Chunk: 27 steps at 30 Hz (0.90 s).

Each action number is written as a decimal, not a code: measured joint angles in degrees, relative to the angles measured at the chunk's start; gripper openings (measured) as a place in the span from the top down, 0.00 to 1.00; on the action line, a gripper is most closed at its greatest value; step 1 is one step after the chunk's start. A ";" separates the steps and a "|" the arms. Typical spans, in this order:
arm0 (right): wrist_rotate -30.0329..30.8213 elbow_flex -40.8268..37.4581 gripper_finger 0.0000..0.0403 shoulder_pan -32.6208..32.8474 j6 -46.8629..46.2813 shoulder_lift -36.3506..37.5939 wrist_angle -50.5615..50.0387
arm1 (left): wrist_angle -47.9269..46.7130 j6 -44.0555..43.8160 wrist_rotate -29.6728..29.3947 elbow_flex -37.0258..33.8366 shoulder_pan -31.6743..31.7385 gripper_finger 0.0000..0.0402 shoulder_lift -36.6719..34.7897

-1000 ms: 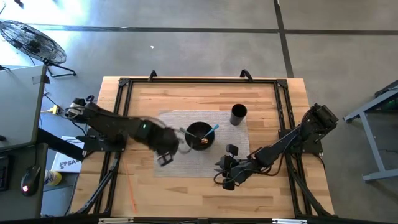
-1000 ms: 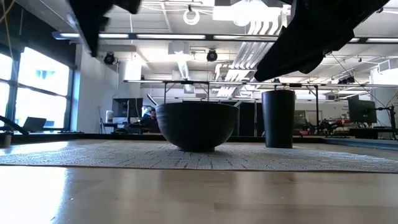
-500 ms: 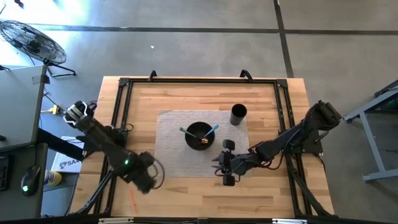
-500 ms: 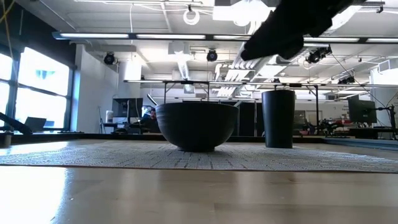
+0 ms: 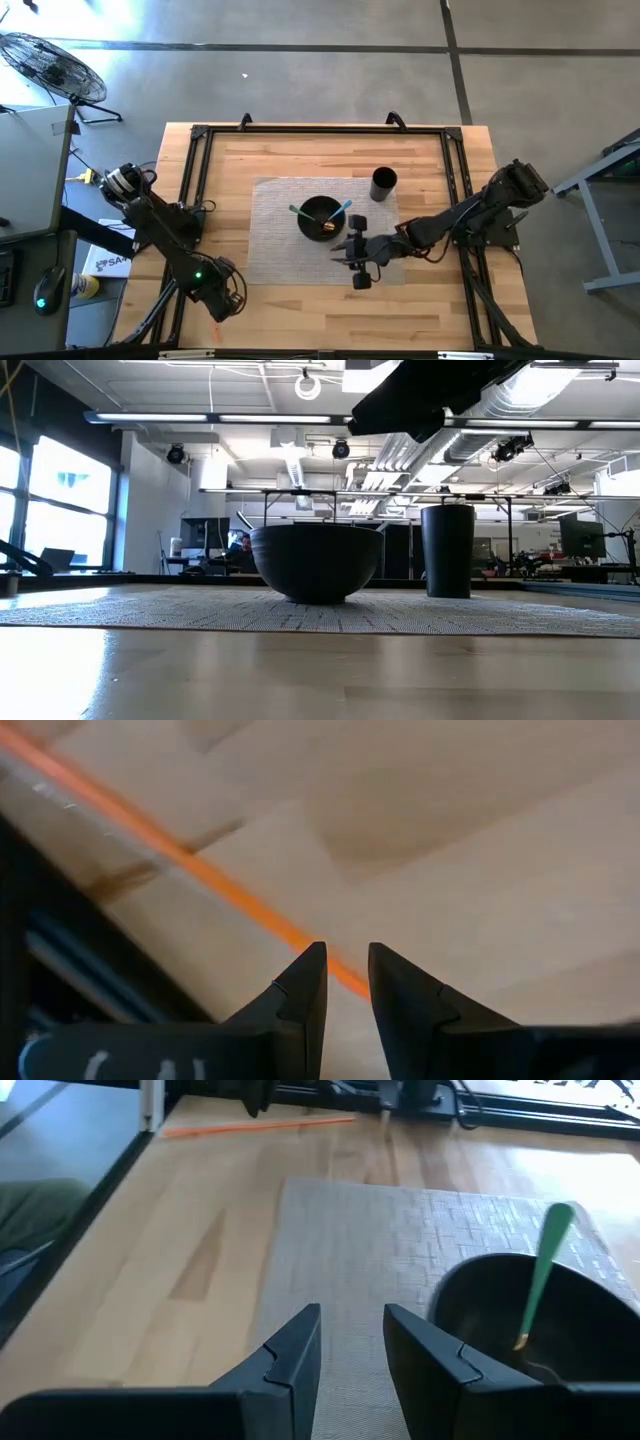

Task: Pick & Place Utensil
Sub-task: Put the orange straw into the black cup on the gray mat

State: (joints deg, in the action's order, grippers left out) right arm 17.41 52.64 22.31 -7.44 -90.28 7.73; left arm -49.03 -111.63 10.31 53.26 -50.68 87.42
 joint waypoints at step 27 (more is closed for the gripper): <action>-0.85 0.00 0.74 1.35 -2.82 0.00 -0.02 | 3.05 -4.57 7.19 -9.93 0.02 0.53 -0.04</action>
State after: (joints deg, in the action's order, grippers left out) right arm 16.56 52.64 23.66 -10.26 -90.28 7.70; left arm -45.98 -116.20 17.50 43.33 -50.65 87.37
